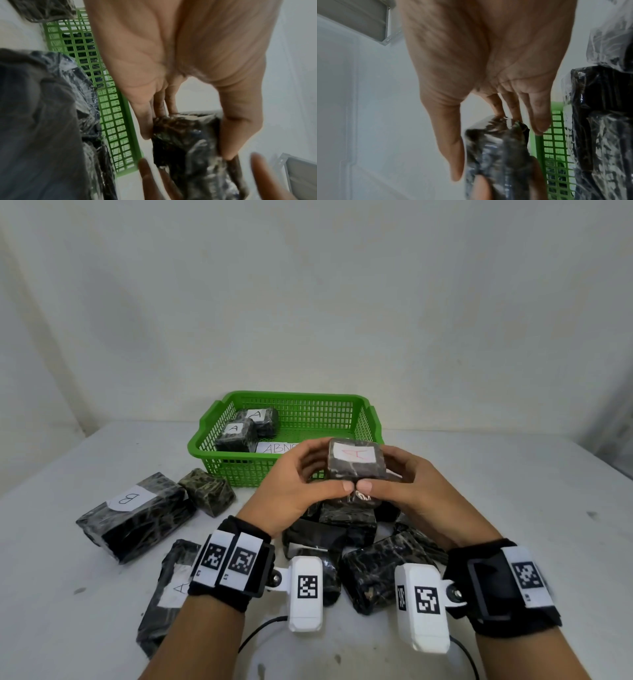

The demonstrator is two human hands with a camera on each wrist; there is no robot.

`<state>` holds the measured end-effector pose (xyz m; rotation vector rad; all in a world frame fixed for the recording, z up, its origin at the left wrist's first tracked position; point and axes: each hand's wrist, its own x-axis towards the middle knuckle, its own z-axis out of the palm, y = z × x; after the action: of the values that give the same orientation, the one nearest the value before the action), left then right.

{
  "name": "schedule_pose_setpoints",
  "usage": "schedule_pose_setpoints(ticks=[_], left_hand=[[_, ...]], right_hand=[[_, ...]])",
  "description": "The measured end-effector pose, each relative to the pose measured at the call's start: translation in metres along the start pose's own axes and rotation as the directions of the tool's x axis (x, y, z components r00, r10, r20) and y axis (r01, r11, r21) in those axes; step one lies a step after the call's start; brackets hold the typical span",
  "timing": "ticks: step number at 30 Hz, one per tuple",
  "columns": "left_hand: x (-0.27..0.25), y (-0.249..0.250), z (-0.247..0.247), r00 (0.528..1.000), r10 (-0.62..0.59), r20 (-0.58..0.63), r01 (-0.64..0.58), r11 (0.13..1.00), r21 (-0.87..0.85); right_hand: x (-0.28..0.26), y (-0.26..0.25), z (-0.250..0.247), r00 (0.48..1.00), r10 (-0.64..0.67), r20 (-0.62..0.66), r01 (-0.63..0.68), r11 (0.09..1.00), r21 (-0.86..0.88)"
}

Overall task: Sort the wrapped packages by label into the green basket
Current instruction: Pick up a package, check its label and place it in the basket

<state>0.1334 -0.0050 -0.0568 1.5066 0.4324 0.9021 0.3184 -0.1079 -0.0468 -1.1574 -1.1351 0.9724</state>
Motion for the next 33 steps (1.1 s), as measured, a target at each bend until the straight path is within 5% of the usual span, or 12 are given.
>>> schedule_pose_setpoints(ticks=[7,13,22,27,33], left_hand=[[-0.002,0.001,0.0,0.985,0.014,0.17,-0.012,1.0,-0.013],[0.001,0.001,0.004,1.0,-0.002,-0.017,0.003,0.999,0.04],[0.0,0.0,0.003,0.993,0.1,0.056,-0.102,0.994,0.045],[-0.003,0.003,0.006,0.995,-0.04,0.088,0.036,0.998,0.046],[0.002,-0.001,0.008,0.991,-0.129,-0.045,0.13,0.991,0.018]], right_hand=[[0.0,-0.005,0.002,0.989,0.139,-0.043,-0.131,0.981,0.144],[0.001,0.0,-0.004,0.996,-0.013,-0.089,0.017,0.999,0.049],[-0.001,-0.008,0.0,0.979,0.206,-0.002,-0.204,0.972,0.118],[0.001,-0.003,0.0,0.992,0.081,-0.099,-0.063,0.983,0.174],[0.002,-0.002,0.001,0.995,0.08,-0.055,-0.068,0.981,0.181]])
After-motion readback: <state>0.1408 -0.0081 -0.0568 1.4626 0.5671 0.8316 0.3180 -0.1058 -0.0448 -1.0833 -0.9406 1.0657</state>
